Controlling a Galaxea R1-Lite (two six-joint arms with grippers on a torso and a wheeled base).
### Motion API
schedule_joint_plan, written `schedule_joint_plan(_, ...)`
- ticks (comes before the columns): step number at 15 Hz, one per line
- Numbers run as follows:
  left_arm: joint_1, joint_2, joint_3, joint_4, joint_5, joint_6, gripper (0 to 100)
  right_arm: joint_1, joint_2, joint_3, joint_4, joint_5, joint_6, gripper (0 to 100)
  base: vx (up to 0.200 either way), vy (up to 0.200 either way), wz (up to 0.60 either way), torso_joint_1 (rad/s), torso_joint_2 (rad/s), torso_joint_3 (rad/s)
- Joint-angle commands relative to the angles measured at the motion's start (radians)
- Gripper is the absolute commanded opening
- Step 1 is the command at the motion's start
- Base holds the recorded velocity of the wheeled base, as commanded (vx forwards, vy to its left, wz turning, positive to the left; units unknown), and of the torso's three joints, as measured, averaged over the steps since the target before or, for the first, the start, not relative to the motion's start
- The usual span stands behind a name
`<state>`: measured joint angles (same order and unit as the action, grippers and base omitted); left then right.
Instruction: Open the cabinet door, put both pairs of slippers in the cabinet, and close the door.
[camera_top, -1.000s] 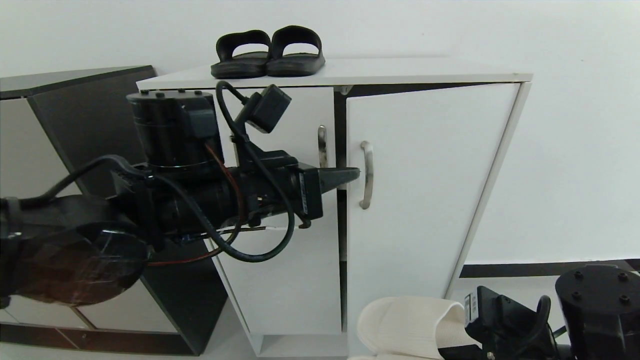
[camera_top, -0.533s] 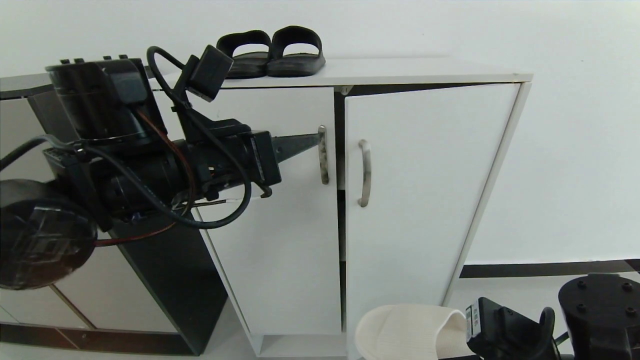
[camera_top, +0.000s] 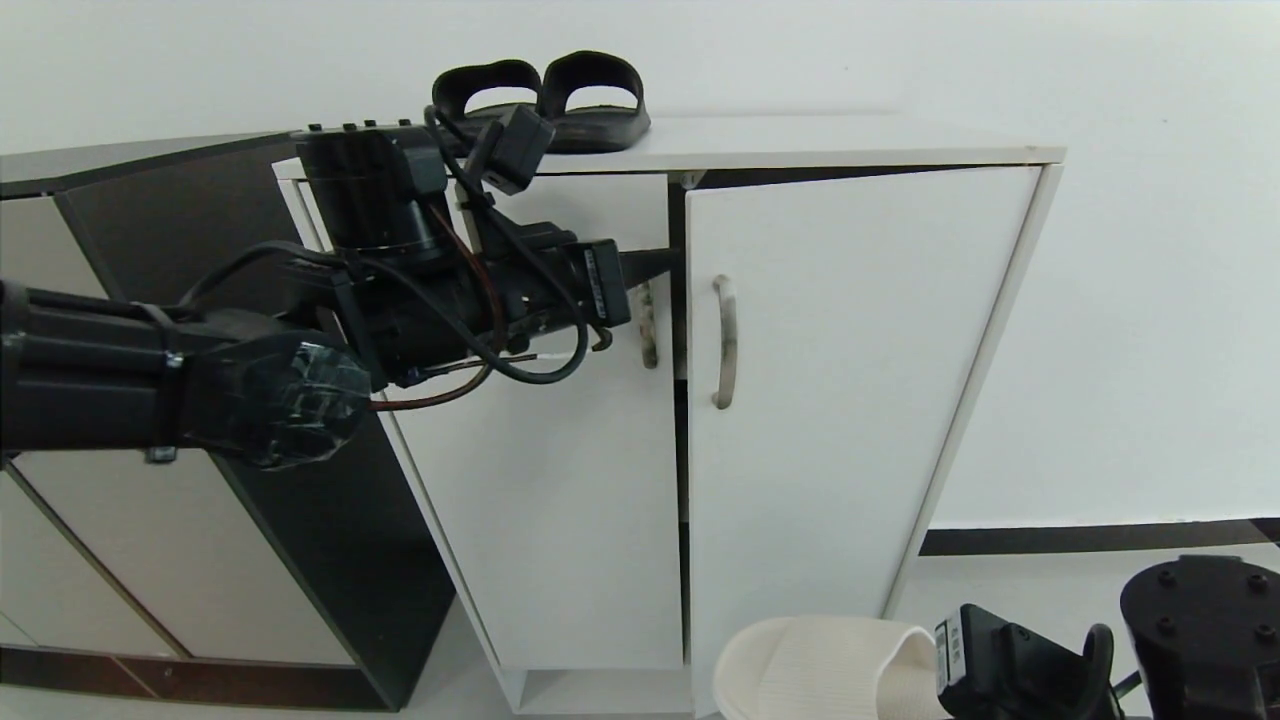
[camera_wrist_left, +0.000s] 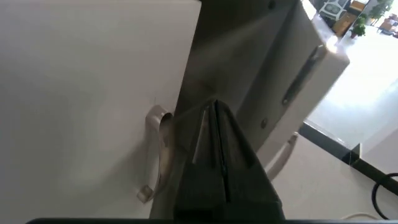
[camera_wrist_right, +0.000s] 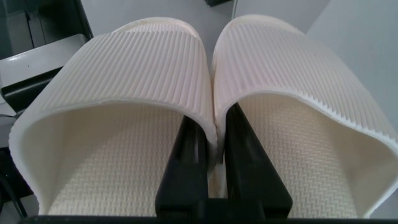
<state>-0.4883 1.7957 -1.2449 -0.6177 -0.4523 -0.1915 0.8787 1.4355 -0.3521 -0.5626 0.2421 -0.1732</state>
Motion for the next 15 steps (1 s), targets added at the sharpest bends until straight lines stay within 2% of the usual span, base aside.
schedule_joint_plan(1, -0.004, 0.071, -0.051, -0.004, 0.0, 0.0, 0, 0.0, 0.003, 0.001, 0.0, 0.0, 0.0, 0, 0.0, 0.0, 0.0, 0.0, 0.0, 0.0)
schedule_joint_plan(11, -0.024, 0.057, -0.038, -0.004, 0.003, 0.003, 0, 0.0, 0.013, 0.001, 0.003, 0.002, 0.003, 0, 0.0, 0.0, 0.0, 0.0, 0.0, 0.0)
schedule_joint_plan(12, -0.026, 0.056, -0.031, -0.005, 0.003, 0.004, 0, 0.005, 0.013, 0.002, 0.003, 0.003, 0.006, 0, -0.2, 0.0, 0.0, -0.002, 0.0, 0.002)
schedule_joint_plan(13, -0.052, 0.037, 0.001, -0.039, 0.027, 0.001, 0, 0.046, 0.002, 0.021, 0.004, 0.003, 0.011, 0, -0.2, 0.0, 0.0, 0.012, 0.0, -0.007)
schedule_joint_plan(14, -0.104, 0.02, 0.044, -0.088, 0.049, 0.001, 0, 0.082, -0.012, 0.035, 0.004, 0.002, 0.02, 0, -0.2, 0.0, 0.0, 0.002, 0.0, 0.002)
schedule_joint_plan(15, -0.179, -0.003, 0.084, -0.111, 0.073, 0.003, 0, 0.103, -0.02, 0.039, 0.004, 0.002, 0.031, 0, -0.2, 0.0, 0.0, -0.002, 0.0, 0.002)
